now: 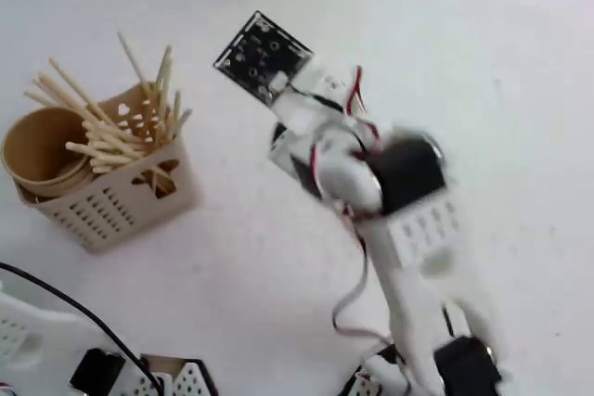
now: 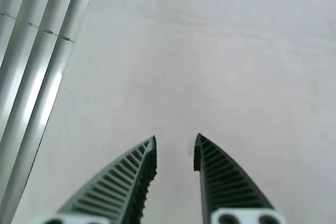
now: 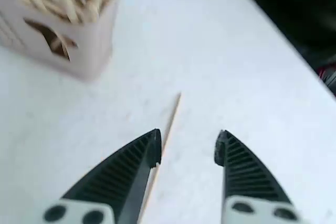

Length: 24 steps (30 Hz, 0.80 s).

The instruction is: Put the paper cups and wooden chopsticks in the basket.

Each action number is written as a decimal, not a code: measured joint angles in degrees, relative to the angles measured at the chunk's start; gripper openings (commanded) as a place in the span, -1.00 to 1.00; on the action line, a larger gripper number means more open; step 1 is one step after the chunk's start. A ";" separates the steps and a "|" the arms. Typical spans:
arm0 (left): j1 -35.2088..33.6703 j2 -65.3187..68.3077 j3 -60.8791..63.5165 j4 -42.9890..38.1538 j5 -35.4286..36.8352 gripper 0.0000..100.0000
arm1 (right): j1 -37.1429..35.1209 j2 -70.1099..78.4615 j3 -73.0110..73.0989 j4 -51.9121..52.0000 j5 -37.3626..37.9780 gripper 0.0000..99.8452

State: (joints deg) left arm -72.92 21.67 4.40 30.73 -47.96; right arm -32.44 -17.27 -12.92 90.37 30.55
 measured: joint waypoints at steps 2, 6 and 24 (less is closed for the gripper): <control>0.00 0.00 0.00 0.00 0.00 -0.73 | 0.70 5.80 4.57 -1.58 2.55 -0.56; 0.00 0.00 1.76 -0.53 0.00 -0.73 | 2.29 16.88 11.25 -9.93 3.60 -0.56; 0.00 0.00 2.29 -4.66 0.00 -0.73 | 12.04 50.11 5.98 -23.30 4.13 -0.95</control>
State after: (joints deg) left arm -72.92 21.67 6.68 26.07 -47.96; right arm -20.40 32.84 -6.95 67.08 34.68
